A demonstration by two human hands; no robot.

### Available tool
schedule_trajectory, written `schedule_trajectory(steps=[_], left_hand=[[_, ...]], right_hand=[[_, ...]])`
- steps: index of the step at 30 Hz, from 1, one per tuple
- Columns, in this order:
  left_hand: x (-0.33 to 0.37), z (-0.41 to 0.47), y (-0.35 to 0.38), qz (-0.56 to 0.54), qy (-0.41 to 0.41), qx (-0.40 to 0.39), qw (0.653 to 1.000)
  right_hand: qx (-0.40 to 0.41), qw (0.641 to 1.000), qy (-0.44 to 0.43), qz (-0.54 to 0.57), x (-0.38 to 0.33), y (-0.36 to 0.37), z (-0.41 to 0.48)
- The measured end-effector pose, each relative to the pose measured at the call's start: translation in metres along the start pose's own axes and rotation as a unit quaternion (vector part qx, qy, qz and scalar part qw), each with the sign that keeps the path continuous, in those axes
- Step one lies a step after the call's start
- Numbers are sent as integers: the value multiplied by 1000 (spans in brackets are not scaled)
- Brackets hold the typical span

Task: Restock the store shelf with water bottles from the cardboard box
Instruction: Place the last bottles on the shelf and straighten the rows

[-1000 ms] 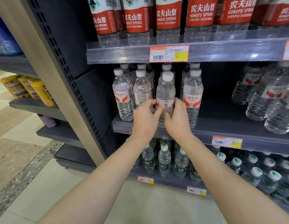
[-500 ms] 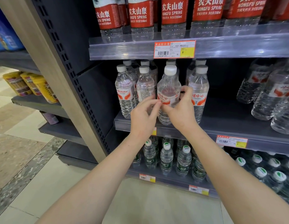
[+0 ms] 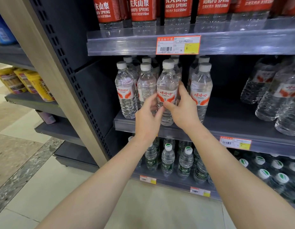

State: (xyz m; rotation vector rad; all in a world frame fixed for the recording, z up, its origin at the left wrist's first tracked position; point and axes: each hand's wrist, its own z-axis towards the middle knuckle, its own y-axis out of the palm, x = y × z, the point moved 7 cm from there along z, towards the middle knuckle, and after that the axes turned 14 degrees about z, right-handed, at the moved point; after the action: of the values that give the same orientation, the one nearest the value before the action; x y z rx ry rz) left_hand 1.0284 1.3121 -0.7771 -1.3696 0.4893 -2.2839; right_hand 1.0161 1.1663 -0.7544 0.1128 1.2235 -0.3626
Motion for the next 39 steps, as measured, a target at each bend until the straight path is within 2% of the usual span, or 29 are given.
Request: schedule_trajectory(steps=[5,17,27,31,34,36,39], left_hand=[[6,3,5,34,-2,16,999],[11,4,18,158,-12,38,987],[13,8,27,120,-31,48,991],[15,12,27,98,-28,-1,995],[16,16,17,144,-1,-34,989],[17,11,0,184,0,7,983],[12,2,-25,183,-38,102,977]], right_hand=[[44,999,5,1,10,-4,-1],[47,997,40,-35,22,-2,-3],[60,997,38,-34,17,-2,-2],[62,996,49,-29,15,-4,0],[57,996,66,-34,15,-4,1],[48,994,83,-48,14,1,-1],[59,991,97,-76,12,9,-7]])
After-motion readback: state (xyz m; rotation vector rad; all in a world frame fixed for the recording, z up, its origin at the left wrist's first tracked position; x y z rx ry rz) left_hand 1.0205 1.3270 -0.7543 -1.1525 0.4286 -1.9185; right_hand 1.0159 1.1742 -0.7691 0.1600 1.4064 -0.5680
